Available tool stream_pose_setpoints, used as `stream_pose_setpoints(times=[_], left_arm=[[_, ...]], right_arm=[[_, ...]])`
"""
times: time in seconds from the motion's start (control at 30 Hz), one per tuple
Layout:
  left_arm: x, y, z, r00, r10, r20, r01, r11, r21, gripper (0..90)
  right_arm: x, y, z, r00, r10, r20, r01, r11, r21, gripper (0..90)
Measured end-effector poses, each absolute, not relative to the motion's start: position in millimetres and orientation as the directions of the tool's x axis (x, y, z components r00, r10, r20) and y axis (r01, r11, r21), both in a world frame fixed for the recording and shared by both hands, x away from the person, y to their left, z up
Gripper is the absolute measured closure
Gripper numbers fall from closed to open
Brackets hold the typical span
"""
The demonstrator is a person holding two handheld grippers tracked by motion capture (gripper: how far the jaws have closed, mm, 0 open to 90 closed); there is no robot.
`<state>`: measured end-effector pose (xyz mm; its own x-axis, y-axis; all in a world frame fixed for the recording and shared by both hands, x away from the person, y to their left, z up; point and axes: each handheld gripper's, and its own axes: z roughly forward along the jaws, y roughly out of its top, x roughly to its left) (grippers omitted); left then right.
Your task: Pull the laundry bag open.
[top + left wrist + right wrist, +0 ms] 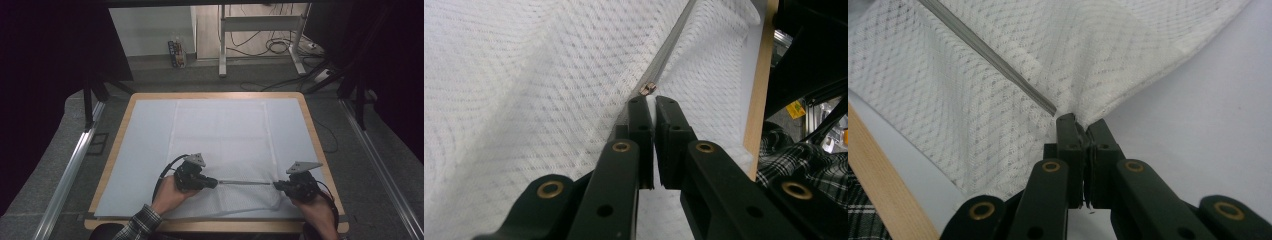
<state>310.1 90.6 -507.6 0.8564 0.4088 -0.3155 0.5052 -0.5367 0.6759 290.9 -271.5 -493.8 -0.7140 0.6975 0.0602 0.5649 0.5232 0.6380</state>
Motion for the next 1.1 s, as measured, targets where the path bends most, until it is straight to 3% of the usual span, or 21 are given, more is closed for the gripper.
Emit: stream_pose_setpoints(times=[0.77,1.1], left_arm=[[302.5,115.1,-504.4,0.833,0.464,-0.301,0.531,-0.523,0.667,87.2],[298.5,129.8,-504.4,0.818,0.483,-0.312,0.551,-0.504,0.665,87.2]], right_arm=[[290.4,-273.3,-493.9,-0.682,0.732,-0.001,0.573,0.535,0.620,86.8],[290.9,-277.6,-493.4,-0.678,0.735,0.021,0.580,0.517,0.629,86.8]])
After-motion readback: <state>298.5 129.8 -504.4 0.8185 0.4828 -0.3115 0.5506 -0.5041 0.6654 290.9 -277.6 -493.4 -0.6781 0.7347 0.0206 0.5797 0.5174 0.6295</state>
